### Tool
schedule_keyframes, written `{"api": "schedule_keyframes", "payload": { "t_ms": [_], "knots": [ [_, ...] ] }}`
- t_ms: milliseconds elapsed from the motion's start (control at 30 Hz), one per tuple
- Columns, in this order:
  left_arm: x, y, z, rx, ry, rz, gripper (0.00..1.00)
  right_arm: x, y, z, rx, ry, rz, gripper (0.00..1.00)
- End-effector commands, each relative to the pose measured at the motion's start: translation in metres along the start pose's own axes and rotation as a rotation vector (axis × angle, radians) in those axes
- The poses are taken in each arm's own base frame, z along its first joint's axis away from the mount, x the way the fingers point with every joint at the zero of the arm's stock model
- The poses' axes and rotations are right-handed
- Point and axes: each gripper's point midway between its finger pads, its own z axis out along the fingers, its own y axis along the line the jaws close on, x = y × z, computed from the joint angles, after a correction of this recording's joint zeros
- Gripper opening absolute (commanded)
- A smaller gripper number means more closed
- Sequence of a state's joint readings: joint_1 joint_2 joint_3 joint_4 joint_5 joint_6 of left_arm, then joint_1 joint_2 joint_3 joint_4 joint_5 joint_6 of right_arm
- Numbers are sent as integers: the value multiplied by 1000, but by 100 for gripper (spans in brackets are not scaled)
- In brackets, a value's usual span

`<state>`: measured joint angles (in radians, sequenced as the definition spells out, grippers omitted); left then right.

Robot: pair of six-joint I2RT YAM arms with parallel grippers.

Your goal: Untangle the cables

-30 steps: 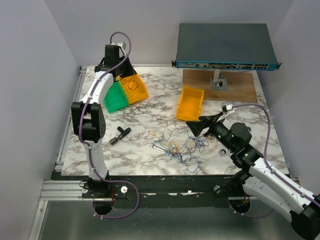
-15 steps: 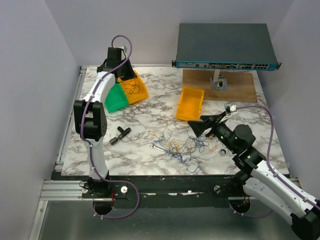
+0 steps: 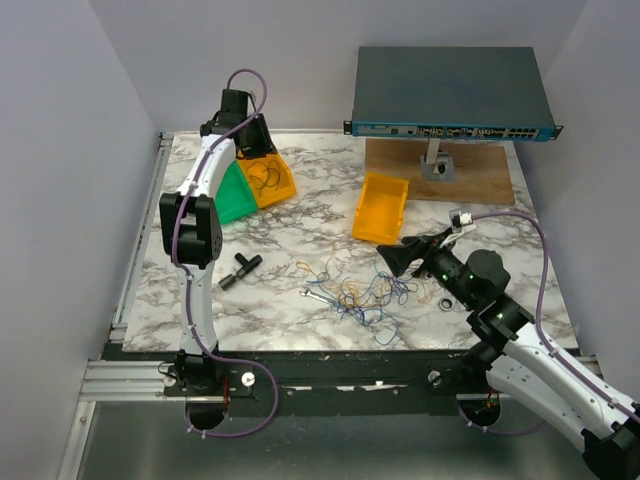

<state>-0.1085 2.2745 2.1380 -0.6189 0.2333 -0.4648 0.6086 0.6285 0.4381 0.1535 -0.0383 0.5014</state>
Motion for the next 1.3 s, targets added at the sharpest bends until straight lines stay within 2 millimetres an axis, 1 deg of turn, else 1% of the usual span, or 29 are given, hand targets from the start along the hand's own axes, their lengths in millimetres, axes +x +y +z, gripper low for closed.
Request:
{"api": "schedule_keyframes", "payload": {
  "t_ms": [0, 67, 167, 200, 233, 267, 300, 333, 367, 400, 433, 467, 567, 633, 667, 700, 733, 800, 867, 1000, 1033, 1100, 1133, 1167, 1267],
  "knots": [
    [-16, 5, -27, -66, -33, 10, 46, 11, -11, -3, 65, 51, 21, 94],
    [-20, 4, -39, -86, -47, 17, 51, 12, -17, -4, 102, 55, 24, 94],
    [-20, -2, -62, -83, -61, 30, 56, 18, -28, -3, 165, 77, 52, 94],
    [-14, -5, -68, -70, -54, 31, 57, 26, -36, -4, 209, 110, 61, 94],
    [-10, -12, -79, -48, -61, 40, 60, 33, -43, -4, 249, 139, 74, 94],
    [0, -18, -86, -23, -57, 51, 62, 40, -50, -5, 299, 168, 88, 94],
    [3, -30, -101, 24, -82, 74, 67, 49, -58, -6, 343, 211, 96, 95],
    [20, -36, -108, 52, -77, 89, 75, 56, -63, -7, 378, 244, 105, 96],
    [26, -46, -122, 84, -108, 106, 90, 63, -68, -10, 410, 280, 111, 97],
    [45, -50, -127, 98, -108, 117, 98, 68, -72, -12, 444, 305, 124, 99],
    [54, -57, -138, 115, -135, 133, 98, 74, -78, -17, 491, 336, 136, 100],
    [72, -61, -145, 123, -137, 142, 99, 76, -83, -21, 533, 344, 146, 100],
    [112, -83, -161, 186, -149, 190, 99, 78, -97, -37, 651, 361, 158, 100],
    [143, -95, -167, 233, -143, 226, 98, 74, -106, -48, 728, 340, 167, 100],
    [154, -100, -171, 253, -148, 244, 99, 73, -110, -53, 760, 332, 175, 100],
    [169, -105, -173, 269, -142, 265, 99, 71, -112, -57, 786, 316, 187, 99],
    [182, -115, -176, 305, -143, 297, 99, 70, -113, -58, 792, 303, 200, 98],
    [207, -126, -177, 355, -117, 351, 99, 68, -115, -61, 813, 272, 222, 96],
    [235, -143, -178, 446, -67, 433, 95, 67, -120, -66, 851, 249, 241, 93],
    [285, -167, -170, 561, 42, 574, 86, 71, -120, -69, 860, 243, 271, 91],
    [297, -173, -166, 580, 71, 600, 81, 71, -119, -69, 853, 239, 280, 90],
    [317, -187, -162, 631, 128, 657, 75, 71, -117, -68, 827, 229, 287, 89],
    [323, -194, -160, 644, 143, 682, 73, 71, -116, -67, 815, 225, 290, 89],
    [333, -199, -155, 649, 172, 709, 72, 71, -115, -67, 804, 221, 293, 89],
    [353, -219, -144, 674, 217, 783, 70, 71, -113, -67, 788, 209, 305, 89]
  ]
}}
